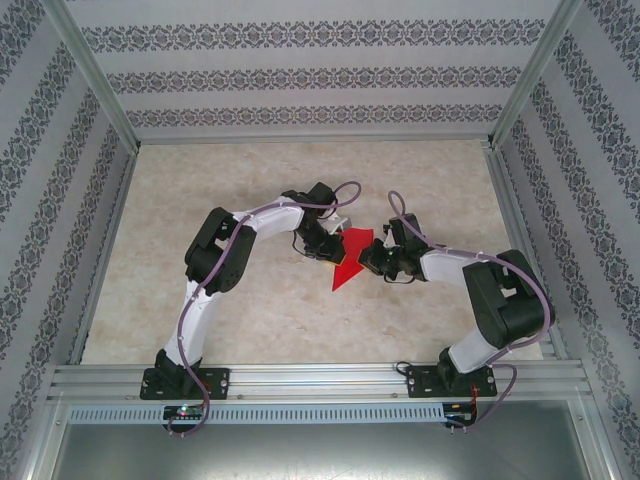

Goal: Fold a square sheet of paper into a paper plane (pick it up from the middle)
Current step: Third fold the triangle at the center of the table.

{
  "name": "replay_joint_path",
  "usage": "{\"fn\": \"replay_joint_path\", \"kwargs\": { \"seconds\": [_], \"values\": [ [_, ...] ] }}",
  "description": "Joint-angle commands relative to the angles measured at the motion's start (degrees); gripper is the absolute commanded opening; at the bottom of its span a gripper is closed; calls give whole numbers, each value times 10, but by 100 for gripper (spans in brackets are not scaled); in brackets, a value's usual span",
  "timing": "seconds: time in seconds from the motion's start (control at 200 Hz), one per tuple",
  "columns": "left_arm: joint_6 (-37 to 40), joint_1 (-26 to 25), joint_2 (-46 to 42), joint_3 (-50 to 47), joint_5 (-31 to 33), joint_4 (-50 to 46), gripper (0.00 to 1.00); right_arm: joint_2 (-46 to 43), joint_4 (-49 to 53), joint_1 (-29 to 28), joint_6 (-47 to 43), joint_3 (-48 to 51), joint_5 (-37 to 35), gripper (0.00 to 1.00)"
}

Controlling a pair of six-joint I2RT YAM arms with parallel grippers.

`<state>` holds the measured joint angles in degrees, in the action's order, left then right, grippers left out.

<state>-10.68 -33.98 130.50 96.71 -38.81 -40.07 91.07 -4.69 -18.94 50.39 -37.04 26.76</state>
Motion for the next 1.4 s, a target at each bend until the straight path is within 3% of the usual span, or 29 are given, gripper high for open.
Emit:
{"fn": "replay_joint_path", "kwargs": {
  "seconds": [0.0,0.285,0.954,1.399],
  "values": [
    [8,6,34,-30,70,-33,14,13,57,-10,-31,-29,-32,7],
    [8,8,38,-33,70,-31,14,24,83,-29,-33,-63,-45,7],
    [9,12,32,-45,65,-20,13,53,-75,-15,60,-34,35,7],
    [-2,14,12,-47,40,-8,13,85,-52,-20,40,-46,26,8]
  ]
}}
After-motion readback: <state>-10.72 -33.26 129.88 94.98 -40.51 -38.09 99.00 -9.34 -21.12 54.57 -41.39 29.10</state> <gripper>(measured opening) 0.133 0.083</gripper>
